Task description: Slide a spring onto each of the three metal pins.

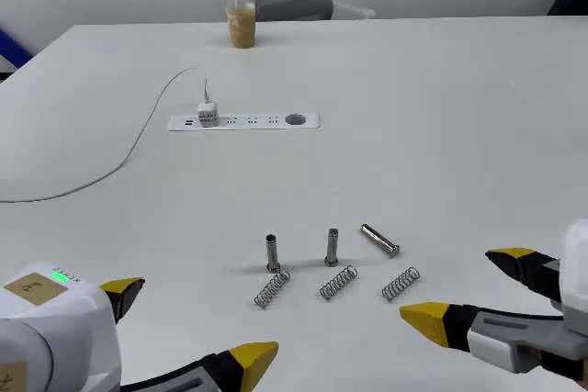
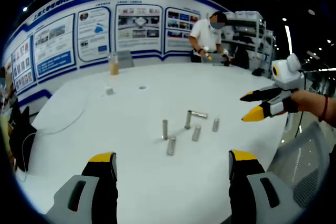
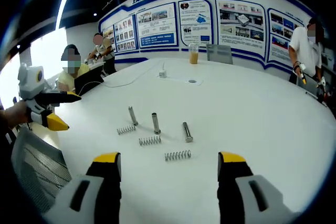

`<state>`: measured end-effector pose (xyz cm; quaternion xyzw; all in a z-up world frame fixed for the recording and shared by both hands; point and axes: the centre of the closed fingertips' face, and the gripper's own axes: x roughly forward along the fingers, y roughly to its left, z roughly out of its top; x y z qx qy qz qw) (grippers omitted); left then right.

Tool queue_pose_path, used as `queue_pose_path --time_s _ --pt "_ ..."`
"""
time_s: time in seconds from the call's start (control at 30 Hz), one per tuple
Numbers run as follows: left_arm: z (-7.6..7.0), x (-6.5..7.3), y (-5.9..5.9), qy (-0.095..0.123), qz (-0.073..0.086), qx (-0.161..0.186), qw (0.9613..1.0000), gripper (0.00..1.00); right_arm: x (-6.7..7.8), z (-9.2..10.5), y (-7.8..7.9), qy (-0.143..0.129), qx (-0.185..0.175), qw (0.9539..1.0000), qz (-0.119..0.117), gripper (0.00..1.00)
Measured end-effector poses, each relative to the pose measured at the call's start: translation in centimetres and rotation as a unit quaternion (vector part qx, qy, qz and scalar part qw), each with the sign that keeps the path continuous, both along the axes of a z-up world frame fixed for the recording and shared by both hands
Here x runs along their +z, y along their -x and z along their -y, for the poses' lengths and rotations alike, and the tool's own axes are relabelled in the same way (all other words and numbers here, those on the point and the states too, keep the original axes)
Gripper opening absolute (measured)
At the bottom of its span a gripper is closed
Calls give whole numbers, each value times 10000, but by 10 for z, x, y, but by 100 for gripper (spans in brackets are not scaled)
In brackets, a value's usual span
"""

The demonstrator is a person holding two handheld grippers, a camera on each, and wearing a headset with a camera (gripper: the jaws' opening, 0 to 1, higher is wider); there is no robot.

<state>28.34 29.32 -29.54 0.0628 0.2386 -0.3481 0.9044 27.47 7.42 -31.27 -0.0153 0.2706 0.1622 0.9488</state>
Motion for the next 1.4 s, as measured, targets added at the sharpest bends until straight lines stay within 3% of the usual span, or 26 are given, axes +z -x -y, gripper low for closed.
queue_pose_path --time_s 0.87,1.4 --pt "6 -9 3 -16 -59 -40 10000 88 -11 3 -53 94 213 9997 -52 65" --pt "9 -12 5 -26 -103 -71 9999 87 -24 -2 -89 173 398 9990 -78 48"
